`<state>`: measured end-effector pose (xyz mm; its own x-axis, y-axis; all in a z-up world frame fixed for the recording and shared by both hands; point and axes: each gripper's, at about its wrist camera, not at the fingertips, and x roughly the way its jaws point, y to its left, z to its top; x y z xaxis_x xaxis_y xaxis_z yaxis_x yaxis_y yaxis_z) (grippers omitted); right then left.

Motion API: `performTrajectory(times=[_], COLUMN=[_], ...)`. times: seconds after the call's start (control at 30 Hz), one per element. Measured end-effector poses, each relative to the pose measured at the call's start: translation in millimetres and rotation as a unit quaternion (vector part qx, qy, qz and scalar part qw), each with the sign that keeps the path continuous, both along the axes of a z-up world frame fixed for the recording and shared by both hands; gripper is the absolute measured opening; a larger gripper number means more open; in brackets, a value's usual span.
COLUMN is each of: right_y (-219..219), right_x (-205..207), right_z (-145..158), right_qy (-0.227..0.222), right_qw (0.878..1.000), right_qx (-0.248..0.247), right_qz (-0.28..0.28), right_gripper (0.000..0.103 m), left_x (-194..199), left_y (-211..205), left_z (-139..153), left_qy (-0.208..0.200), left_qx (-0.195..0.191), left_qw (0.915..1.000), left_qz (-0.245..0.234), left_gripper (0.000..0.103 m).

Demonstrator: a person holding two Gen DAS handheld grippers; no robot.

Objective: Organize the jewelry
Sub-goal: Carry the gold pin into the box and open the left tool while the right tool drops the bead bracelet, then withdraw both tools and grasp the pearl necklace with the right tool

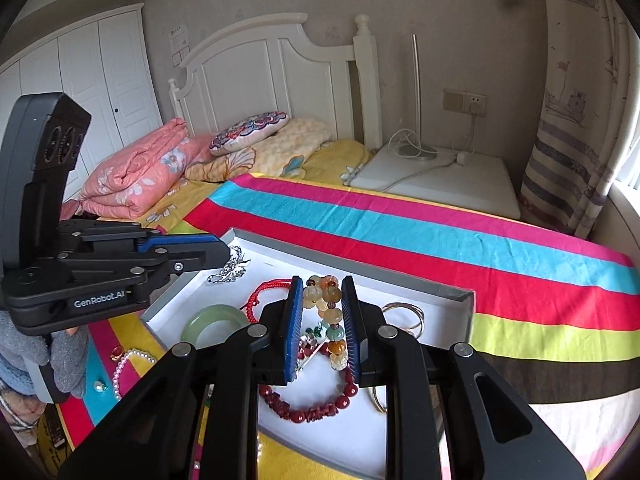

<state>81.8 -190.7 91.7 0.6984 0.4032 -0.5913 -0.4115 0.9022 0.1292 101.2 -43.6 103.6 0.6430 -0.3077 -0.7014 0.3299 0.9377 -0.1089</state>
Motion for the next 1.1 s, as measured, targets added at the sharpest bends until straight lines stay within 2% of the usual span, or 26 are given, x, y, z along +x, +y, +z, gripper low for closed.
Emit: performTrajectory(times=[0.2,0.27,0.3,0.33,0.37,0.4,0.43,0.5,0.67,0.87,0.97,1.1], right_y=[5,5,4,3,2,1,-1,-3,-13,-26,-30,-32], right_x=[17,23,26,28,29,28,26,17,2,-14,-31,-61], right_z=[-7,-8,-7,-7,-6,-6,-5,-2,3,16,26,33], right_qy=[0.012,0.013,0.013,0.016,0.022,0.026,0.023,0.004,-0.007,-0.034,-0.064,-0.117], right_qw=[1.000,1.000,0.999,0.999,0.999,0.998,0.998,0.998,0.998,0.997,0.995,0.989], right_qx=[0.003,0.012,0.022,0.029,0.035,0.040,0.050,0.048,0.047,0.048,0.037,0.006], right_qz=[-0.010,-0.022,-0.027,-0.031,-0.036,-0.037,-0.034,-0.032,-0.041,-0.056,-0.065,-0.091], right_gripper=[0.020,0.020,0.022,0.024,0.041,0.071,0.083,0.083,0.083,0.086,0.086,0.086], left_x=[-1,-3,-4,-6,-9,-12,-15,-18,-26,-43,-58,-85], left_y=[24,30,33,37,42,47,51,59,72,81,90,112], left_z=[-4,-4,-5,-4,-3,-1,0,0,1,5,9,16], left_qy=[0.003,0.004,0.006,0.004,-0.003,-0.013,-0.021,-0.020,-0.025,-0.039,-0.054,-0.079], left_qx=[0.005,0.004,0.002,-0.002,-0.008,-0.013,-0.018,-0.025,-0.031,-0.015,-0.009,-0.029], left_qw=[0.9998,0.9998,0.9997,0.9994,0.9990,0.9983,0.9977,0.9971,0.9951,0.9939,0.9925,0.9888], left_qz=[0.017,0.022,0.026,0.033,0.045,0.055,0.061,0.069,0.090,0.102,0.110,0.124], left_gripper=[0.012,0.015,0.029,0.056,0.069,0.081,0.083,0.083,0.089,0.094,0.097,0.100])
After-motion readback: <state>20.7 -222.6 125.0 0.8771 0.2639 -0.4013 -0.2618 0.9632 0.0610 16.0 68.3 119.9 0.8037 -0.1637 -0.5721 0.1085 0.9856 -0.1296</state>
